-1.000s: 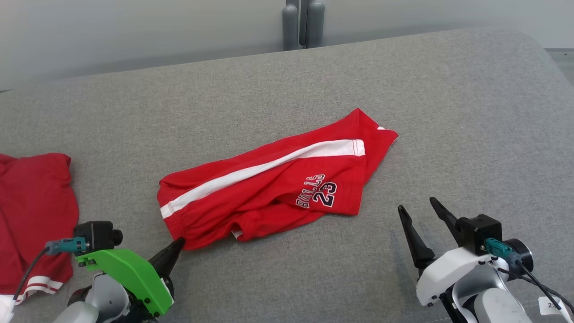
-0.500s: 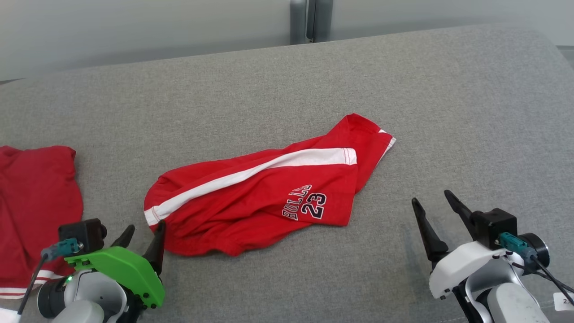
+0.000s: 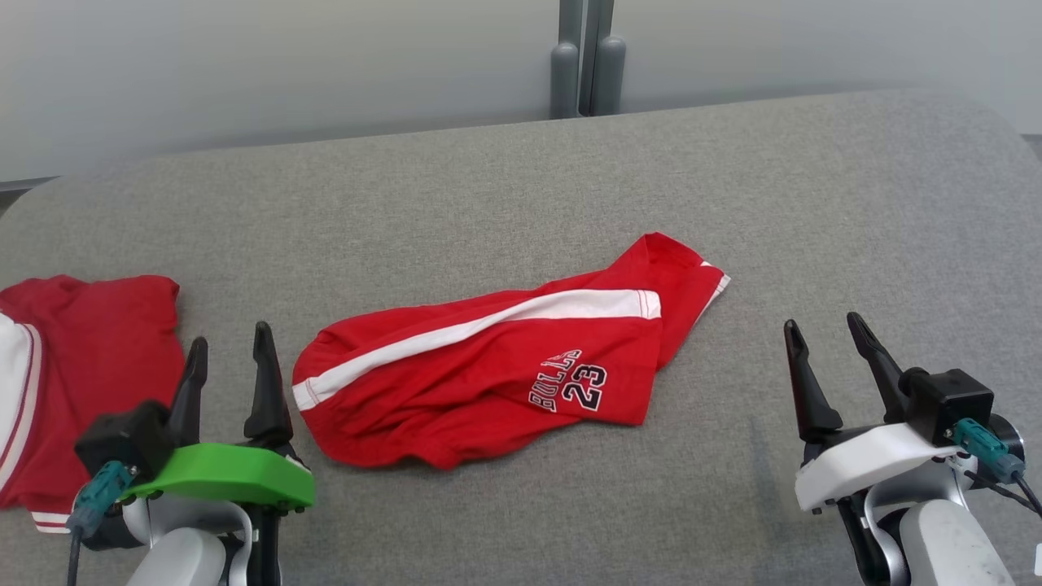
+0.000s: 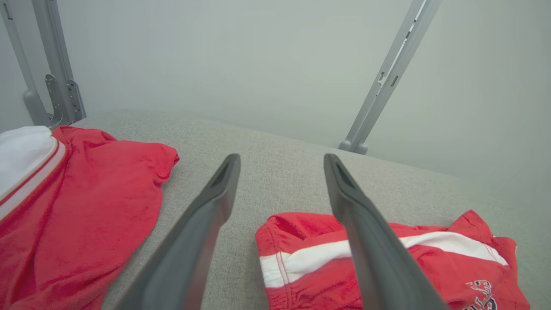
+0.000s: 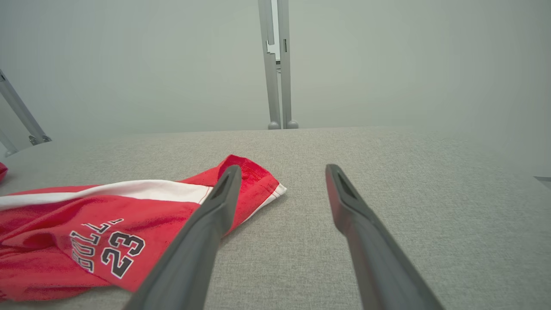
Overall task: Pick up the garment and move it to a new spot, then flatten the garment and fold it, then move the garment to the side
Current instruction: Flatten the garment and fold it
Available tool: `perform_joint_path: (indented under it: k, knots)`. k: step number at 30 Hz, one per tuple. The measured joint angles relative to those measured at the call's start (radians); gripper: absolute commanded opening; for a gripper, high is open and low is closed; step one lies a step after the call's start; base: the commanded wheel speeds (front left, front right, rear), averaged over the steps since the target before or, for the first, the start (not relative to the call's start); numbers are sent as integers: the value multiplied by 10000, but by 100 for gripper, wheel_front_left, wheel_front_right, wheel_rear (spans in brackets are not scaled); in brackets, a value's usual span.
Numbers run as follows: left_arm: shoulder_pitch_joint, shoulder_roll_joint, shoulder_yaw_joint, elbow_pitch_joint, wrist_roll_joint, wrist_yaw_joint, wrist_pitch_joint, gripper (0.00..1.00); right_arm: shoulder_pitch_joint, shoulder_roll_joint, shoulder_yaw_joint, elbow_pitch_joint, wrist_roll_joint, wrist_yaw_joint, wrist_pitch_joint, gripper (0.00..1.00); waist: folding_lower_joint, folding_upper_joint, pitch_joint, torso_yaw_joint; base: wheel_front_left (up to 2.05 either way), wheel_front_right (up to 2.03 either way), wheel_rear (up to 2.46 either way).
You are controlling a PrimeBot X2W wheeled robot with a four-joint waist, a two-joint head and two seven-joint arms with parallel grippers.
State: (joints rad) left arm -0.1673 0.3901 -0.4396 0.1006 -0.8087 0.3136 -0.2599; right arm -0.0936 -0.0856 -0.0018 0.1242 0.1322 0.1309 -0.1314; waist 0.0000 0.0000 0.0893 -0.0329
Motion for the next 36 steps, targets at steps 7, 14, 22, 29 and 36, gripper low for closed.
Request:
perform_joint_path:
  k: [7,14,22,29,36]
  knots:
    - [733,-1210,1457,-541,2516,-1908,-40,100,-14,161,244,288,604,-2,-295,100,0,0,-509,278,0,0,0]
    - [1333,-2019,2171,42,3607,-3308,-42,100,169,127,522,447,702,4,-763,100,0,0,-924,676,0,0,0]
    - [1630,-2286,2617,1106,4328,-3820,-42,100,678,82,744,828,663,4,-727,100,0,0,-1296,1032,0,0,0]
    - [1743,-2194,2736,1764,4681,-3963,-44,100,921,29,662,1110,391,2,-591,100,0,0,-1399,1034,0,0,0]
    - [1824,-2201,2903,1927,4658,-4102,-42,100,1009,82,675,1114,384,2,-577,100,0,0,-1393,873,0,0,0]
